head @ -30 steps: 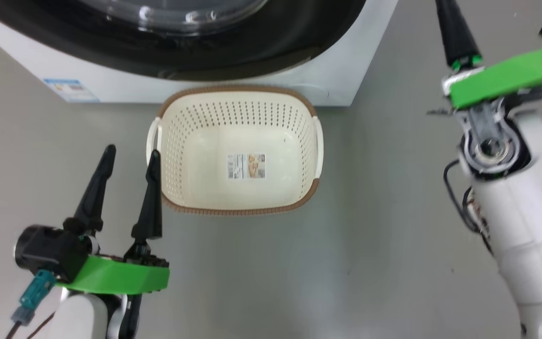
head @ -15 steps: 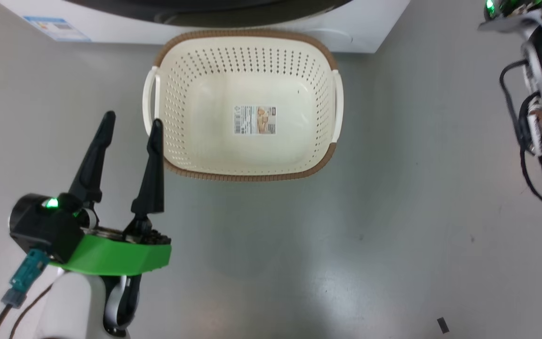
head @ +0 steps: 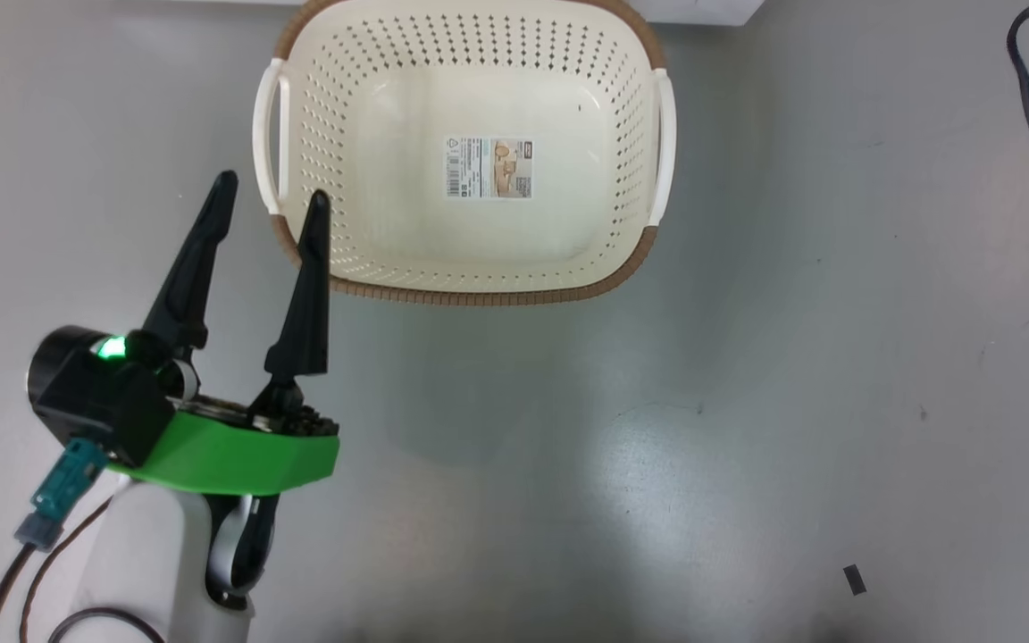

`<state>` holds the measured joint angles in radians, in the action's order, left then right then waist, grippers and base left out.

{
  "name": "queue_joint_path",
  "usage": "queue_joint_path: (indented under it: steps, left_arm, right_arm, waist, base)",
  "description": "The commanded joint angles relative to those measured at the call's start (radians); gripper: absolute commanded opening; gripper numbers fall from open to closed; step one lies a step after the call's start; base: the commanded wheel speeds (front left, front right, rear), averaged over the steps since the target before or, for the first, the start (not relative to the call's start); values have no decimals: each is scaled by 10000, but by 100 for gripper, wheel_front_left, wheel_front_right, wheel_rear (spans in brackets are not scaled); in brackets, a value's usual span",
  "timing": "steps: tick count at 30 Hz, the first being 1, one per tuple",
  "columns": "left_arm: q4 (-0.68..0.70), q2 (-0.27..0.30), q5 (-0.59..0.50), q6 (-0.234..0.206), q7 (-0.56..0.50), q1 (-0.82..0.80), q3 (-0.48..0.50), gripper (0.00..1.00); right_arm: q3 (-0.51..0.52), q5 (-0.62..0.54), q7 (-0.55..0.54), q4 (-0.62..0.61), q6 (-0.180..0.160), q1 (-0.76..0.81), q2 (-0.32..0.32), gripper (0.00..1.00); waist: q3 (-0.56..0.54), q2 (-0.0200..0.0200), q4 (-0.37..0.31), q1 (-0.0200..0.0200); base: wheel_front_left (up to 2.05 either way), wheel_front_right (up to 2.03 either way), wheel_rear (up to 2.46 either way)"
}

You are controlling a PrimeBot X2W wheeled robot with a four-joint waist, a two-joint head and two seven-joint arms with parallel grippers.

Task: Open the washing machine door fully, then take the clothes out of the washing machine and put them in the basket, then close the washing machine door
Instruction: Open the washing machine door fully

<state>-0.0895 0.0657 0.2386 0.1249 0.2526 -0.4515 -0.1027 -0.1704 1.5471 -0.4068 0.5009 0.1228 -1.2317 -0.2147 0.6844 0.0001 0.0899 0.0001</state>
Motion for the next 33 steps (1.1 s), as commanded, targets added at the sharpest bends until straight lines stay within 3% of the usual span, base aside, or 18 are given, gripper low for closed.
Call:
queue_joint_path:
  steps: [1, 16, 33]
  left_arm:
    - [199, 221, -82, 57, 92, 20, 252, 100]
    - [51, 246, -131, 57, 92, -217, 437, 100]
    - [-118, 239, -207, 57, 92, 157, 660, 100]
  right_arm:
    - [-45, -27, -122, -303, 79, -159, 148, 0]
    - [-1009, -399, -1476, -1222, 79, -257, -203, 0]
    - [-1580, -462, -1821, -1810, 79, 945, -347, 0]
  waist:
    - [107, -1, 46, -1]
    - [168, -1, -207, -1]
    - [-874, -1, -421, -1]
  base:
    - [0, 0, 0]
    - [0, 0, 0]
    - [0, 0, 0]
